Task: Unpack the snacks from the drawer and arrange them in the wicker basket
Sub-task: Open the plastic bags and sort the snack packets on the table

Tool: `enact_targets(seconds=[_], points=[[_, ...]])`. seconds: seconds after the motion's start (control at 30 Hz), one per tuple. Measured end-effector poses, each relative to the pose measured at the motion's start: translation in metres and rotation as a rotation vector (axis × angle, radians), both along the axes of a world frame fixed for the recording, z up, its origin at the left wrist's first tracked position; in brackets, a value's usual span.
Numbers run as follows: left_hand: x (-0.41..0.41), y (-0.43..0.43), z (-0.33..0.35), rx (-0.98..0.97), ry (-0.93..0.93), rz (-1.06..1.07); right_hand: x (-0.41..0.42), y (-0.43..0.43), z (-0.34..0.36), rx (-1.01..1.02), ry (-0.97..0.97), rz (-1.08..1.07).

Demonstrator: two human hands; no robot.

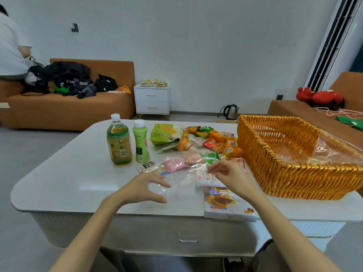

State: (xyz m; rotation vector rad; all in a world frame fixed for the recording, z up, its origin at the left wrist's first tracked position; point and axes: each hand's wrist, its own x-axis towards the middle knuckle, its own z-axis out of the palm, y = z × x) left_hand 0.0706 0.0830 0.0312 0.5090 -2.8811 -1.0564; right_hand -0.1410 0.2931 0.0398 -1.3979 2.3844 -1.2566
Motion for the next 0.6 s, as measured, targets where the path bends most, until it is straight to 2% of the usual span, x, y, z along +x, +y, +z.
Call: enact_targets(seconds=[0.07,0.13,0.23,0.3,0.37,0.5,0.6], points=[[-0.005,0.000,-0.012,0.066,0.103,0.158,-0.005,-0.002,-0.014,0.074,-0.043,-0.021],[-0.015,-0.001,-0.018,0.019,0.193,0.358,-0.010,-0.005,-0.023,0.125,-0.028,-0.080],[-0.031,-0.011,-0.029,0.092,0.064,0.540,-0.015,-0.008,-0.031,0.135,-0.040,-0.174],[-0.041,-0.020,-0.041,0.137,-0.045,0.581,-0.018,-0.009,-0.035,0.184,-0.047,-0.208],[-0.051,-0.025,-0.050,0.162,-0.073,0.601,-0.020,-0.011,-0.040,0.267,-0.023,-0.245],[-0.069,-0.022,-0.053,0.421,0.078,0.639,-0.017,-0.022,-0.039,0.349,-0.043,-0.275],[-0.075,-0.025,-0.051,0.565,0.213,0.642,-0.016,-0.029,-0.040,0.303,-0.197,-0.254]])
